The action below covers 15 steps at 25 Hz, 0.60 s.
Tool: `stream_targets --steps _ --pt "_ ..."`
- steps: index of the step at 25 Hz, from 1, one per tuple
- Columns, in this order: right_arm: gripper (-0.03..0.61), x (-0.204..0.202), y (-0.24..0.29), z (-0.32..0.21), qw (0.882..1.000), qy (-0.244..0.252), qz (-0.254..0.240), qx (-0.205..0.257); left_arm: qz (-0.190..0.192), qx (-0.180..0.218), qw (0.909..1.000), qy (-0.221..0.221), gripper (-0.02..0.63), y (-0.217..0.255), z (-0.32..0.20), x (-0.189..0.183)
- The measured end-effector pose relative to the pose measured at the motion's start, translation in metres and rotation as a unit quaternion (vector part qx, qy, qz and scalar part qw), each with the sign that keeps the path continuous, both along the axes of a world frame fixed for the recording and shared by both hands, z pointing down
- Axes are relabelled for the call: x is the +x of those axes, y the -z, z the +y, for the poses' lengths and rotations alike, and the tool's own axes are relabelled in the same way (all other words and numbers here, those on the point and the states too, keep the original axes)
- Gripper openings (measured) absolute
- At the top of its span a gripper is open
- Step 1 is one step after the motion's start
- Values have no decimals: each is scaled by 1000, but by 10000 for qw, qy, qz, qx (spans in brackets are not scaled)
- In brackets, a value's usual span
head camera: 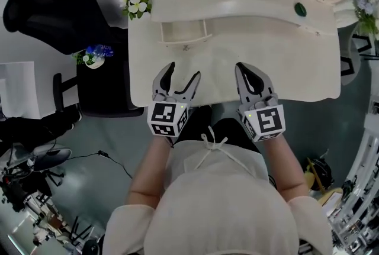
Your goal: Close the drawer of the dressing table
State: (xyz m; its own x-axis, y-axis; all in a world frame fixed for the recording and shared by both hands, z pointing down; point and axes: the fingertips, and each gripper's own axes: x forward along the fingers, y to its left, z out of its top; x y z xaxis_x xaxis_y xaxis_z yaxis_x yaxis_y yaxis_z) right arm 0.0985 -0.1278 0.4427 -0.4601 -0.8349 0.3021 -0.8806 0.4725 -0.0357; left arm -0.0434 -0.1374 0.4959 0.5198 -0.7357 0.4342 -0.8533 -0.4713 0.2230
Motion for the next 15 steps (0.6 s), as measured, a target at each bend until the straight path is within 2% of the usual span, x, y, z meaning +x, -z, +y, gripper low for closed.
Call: stream_targets --steps 6,15 --pt "6 -1 -14 -23 9998 187 -22 -79 -207 -203 9990 336 333 -27 -21 1" --pt "6 -3 -24 -59 9980 601 -92 -191 -276 -593 9932 962 268 -62 -49 2"
